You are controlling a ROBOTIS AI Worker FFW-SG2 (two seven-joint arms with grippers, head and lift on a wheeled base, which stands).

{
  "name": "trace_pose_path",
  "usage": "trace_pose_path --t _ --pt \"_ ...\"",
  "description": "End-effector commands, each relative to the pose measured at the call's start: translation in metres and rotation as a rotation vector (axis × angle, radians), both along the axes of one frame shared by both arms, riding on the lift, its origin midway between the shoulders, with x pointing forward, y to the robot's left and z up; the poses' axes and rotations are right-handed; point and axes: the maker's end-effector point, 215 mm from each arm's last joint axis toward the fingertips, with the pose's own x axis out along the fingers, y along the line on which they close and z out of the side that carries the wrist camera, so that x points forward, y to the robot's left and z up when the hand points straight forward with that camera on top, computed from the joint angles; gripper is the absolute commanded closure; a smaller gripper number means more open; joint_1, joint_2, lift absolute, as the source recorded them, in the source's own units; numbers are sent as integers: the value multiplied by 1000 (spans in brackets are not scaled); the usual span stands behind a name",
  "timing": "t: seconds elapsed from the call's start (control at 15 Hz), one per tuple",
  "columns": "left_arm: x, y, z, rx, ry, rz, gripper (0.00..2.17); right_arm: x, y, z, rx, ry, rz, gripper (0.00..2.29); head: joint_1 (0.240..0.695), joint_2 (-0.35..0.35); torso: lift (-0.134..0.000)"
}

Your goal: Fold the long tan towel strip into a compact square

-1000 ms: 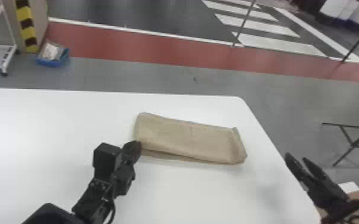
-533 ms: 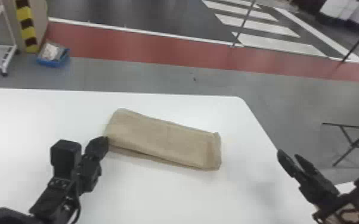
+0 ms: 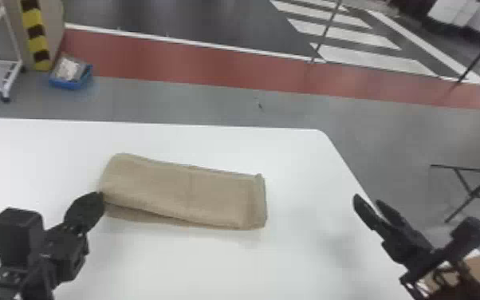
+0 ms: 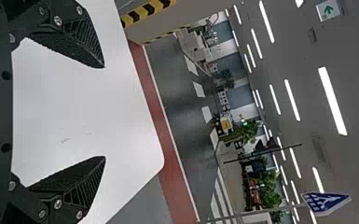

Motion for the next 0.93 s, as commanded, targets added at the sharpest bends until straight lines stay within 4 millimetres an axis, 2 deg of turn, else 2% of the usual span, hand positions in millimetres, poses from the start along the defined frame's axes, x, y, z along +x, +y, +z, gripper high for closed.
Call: trace_pose_path --t 0.0,0.2,0.47,0.6,0.73,0.87 --pt "-19 -2 -1 -5 14 -13 1207 5 4 1 3 0 8 215 695 -350 -124" --pt "-33 -14 -11 1 58 -37 1207 6 6 1 8 -2 10 215 695 -350 -124" --pt "-58 -30 -24 22 125 -67 1207 1 -5 7 7 -14 -10 215 695 -350 -124" --pt "-66 -27 -25 46 144 -76 1207 1 -5 7 7 -15 -12 215 695 -350 -124" --pt "-58 -19 -15 42 112 -58 1139 6 1 6 4 -11 1 215 695 -350 -124" --pt "-44 -9 10 23 25 -36 46 16 19 -2 26 12 34 215 695 -350 -124"
